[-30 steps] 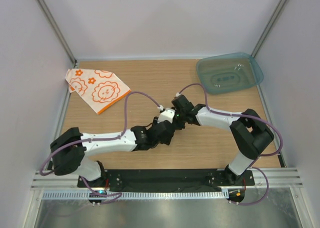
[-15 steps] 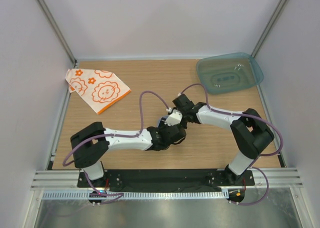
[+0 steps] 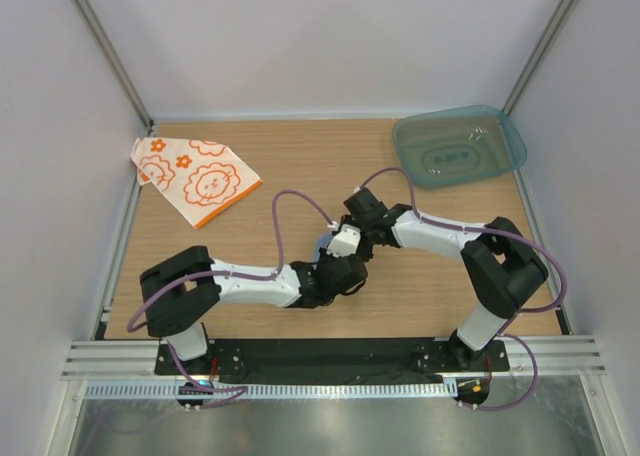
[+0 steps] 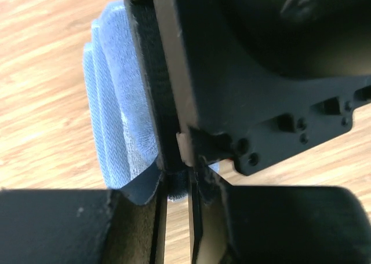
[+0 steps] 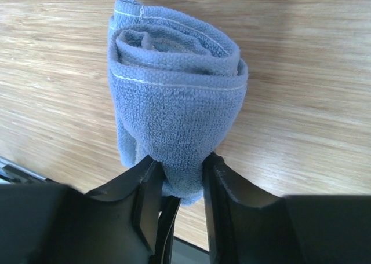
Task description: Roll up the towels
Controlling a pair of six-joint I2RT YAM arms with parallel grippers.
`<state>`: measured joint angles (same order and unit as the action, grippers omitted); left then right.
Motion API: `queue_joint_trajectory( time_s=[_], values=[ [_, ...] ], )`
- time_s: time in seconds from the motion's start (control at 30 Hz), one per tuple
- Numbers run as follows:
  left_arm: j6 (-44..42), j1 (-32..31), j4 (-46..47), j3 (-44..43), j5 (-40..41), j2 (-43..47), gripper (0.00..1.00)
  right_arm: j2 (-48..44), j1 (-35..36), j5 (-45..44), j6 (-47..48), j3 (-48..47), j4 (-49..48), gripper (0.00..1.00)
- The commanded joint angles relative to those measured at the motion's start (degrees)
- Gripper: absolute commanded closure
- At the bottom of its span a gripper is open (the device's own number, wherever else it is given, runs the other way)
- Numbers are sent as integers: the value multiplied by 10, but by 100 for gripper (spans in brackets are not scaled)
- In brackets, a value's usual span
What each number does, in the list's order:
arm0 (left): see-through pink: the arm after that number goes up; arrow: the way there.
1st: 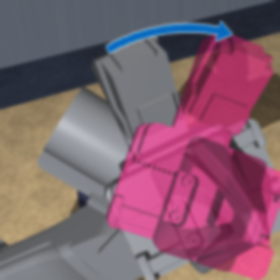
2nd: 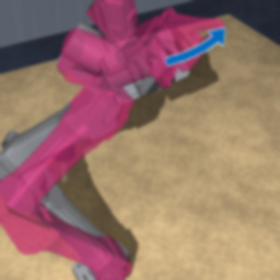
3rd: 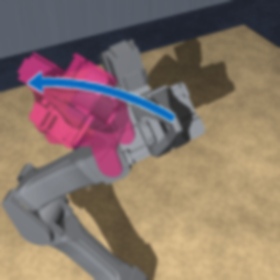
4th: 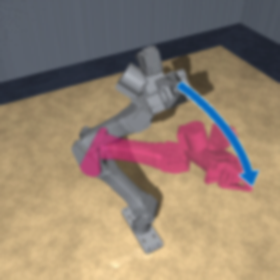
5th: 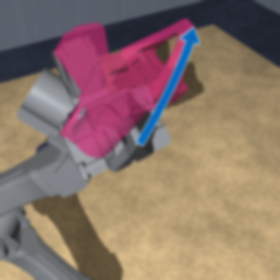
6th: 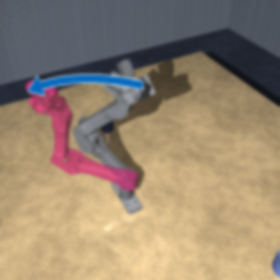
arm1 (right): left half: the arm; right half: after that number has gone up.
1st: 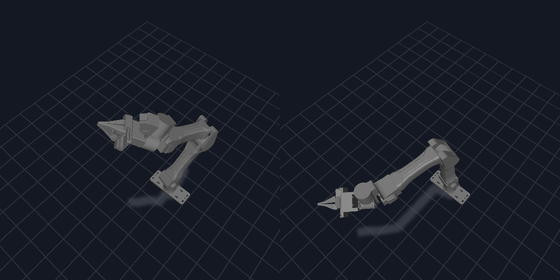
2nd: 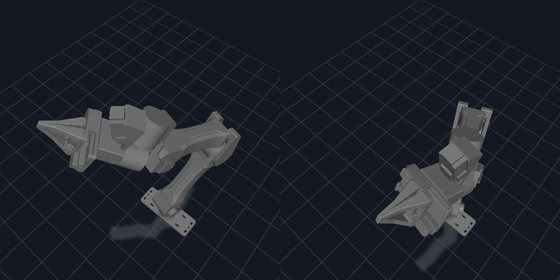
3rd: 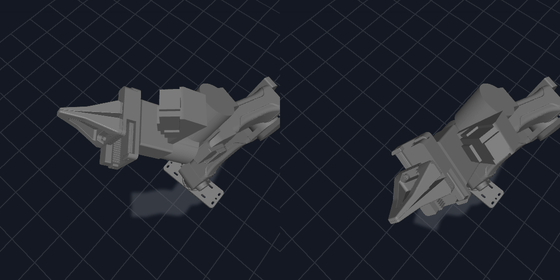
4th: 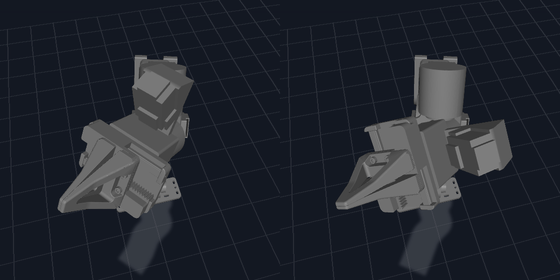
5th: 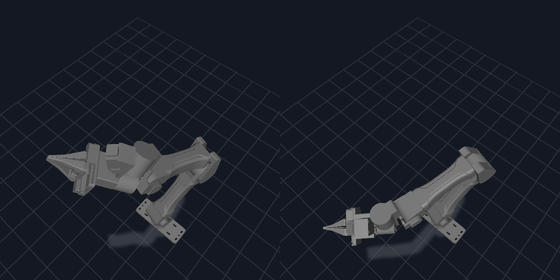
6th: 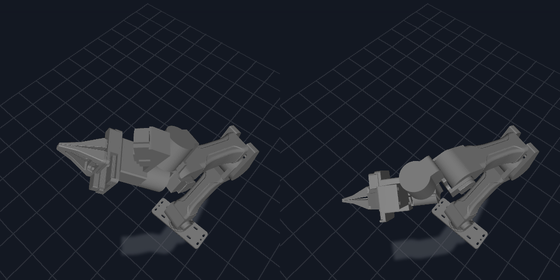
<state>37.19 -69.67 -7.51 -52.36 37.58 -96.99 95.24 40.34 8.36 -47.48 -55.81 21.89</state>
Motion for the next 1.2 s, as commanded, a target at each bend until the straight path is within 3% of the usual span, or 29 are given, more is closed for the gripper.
queue_joint_trajectory(
  time_s=[0.0, 0.2, 0.33, 0.53, 0.9, 1.17],
  values=[
    [7, 19, -1, 50, -52, 0, 93, -19, 11, 55, -3, -30, 10, 53],
    [25, 75, 70, 111, -162, 44, 96, -31, 2, 40, 15, -45, 34, 30],
    [34, 129, 121, 157, -225, 78, 96, -48, -15, 25, 23, -50, 41, 25],
    [60, 192, 179, 199, -314, 112, 96, -121, -46, 28, 35, -10, -47, 15],
    [183, 348, 375, 311, -524, 129, 99, -140, -62, 119, -10, 140, -287, 14],
    [257, 407, 519, 357, -608, 57, 99, -81, -62, 157, -31, 187, -470, 16]
  ],
)
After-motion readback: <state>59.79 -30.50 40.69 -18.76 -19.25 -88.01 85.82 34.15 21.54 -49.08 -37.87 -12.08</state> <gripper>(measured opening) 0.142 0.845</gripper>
